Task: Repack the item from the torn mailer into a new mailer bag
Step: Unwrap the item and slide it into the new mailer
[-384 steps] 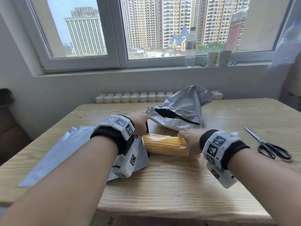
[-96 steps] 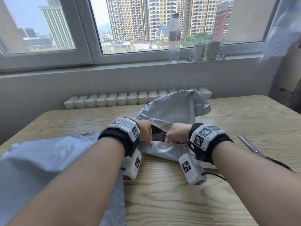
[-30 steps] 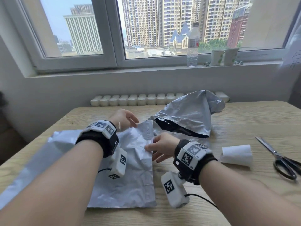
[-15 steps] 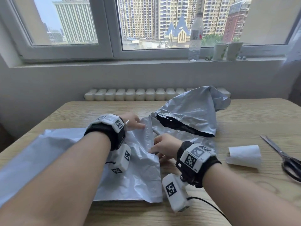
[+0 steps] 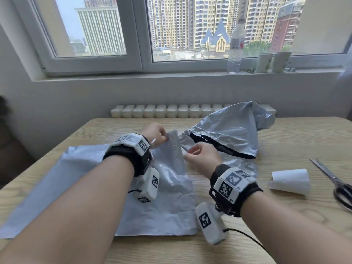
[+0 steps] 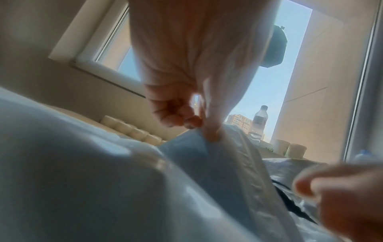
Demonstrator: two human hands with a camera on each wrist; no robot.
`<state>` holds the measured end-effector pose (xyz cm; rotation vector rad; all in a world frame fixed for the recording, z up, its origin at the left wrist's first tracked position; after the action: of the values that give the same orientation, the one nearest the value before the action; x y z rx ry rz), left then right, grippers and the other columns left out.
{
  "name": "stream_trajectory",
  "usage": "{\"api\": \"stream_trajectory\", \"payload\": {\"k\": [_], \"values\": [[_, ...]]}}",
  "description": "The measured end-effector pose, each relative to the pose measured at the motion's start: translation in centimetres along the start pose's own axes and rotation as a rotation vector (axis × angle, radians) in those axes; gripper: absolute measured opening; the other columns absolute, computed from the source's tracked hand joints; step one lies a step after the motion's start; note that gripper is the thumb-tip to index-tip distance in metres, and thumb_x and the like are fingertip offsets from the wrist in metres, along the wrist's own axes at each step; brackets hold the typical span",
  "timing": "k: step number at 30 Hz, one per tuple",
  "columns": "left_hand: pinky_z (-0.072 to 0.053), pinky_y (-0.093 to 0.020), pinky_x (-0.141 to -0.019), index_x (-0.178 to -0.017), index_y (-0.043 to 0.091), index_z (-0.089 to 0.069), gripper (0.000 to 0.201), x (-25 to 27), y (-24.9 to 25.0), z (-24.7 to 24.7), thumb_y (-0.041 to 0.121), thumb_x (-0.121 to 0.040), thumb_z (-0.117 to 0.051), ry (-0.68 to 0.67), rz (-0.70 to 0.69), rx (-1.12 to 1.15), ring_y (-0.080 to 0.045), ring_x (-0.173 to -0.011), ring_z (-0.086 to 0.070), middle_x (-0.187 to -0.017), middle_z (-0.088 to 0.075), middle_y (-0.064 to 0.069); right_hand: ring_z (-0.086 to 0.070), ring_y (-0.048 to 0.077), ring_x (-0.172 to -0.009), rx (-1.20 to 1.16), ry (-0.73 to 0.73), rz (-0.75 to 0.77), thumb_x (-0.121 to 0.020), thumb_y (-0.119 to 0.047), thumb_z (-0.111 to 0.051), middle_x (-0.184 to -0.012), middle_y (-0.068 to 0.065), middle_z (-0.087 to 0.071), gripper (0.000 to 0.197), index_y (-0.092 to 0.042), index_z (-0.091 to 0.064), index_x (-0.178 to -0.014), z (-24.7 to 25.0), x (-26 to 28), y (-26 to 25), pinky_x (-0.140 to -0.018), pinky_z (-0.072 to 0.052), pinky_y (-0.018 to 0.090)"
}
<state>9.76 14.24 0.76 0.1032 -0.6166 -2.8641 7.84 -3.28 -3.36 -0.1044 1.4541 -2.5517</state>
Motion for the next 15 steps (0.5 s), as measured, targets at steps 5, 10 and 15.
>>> {"api": "stream_trajectory", "payload": {"k": [5,10,15], "values": [[-0.041,-0.025,-0.066,-0.084,0.017,-0.064,0.009,1.2,0.2,0.9,0.023,-0.090,-0.059,0.039,0.006,-0.028,-0.023,-0.085,-0.061,-0.086,-0.064,-0.002,-0.057,0.014,-0.063,-0.259,-0.204,0.364,-0.078,0.001,-0.070,-0.078,0.002,-0.062,0.041,-0.031,-0.065,-0.104,-0.4,2.8,-7.0,-0.055,-0.051,0.024],[-0.045,-0.029,-0.069,-0.074,0.015,-0.058,0.016,2.0,0.5,1.0,0.010,-0.089,-0.057,-0.019,0.043,-0.019,-0.025,-0.082,-0.059,-0.080,-0.061,-0.004,-0.061,0.009,-0.056,-0.336,-0.292,0.390,-0.079,-0.003,-0.074,-0.074,0.002,-0.068,0.017,-0.009,-0.071,-0.094,-1.3,4.1,-8.2,-0.052,-0.051,0.017],[-0.043,-0.033,-0.071,-0.058,0.013,-0.052,0.034,1.6,0.0,0.8,0.000,-0.090,-0.046,-0.015,0.124,0.191,-0.025,-0.077,-0.052,-0.067,-0.054,-0.007,-0.062,0.008,-0.052,-0.430,-0.343,0.343,-0.078,-0.003,-0.075,-0.069,-0.002,-0.069,0.017,-0.010,-0.070,-0.093,-1.4,3.9,-8.3,-0.051,-0.051,0.017]]}}
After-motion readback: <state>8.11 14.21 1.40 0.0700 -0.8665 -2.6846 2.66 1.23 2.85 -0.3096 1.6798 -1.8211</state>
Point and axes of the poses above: each hand's wrist, its own x-axis away from the middle knuckle, its own z-axis out of the back of the hand, y = z × x, the point moved 8 cm from there along -x, towards the middle knuckle
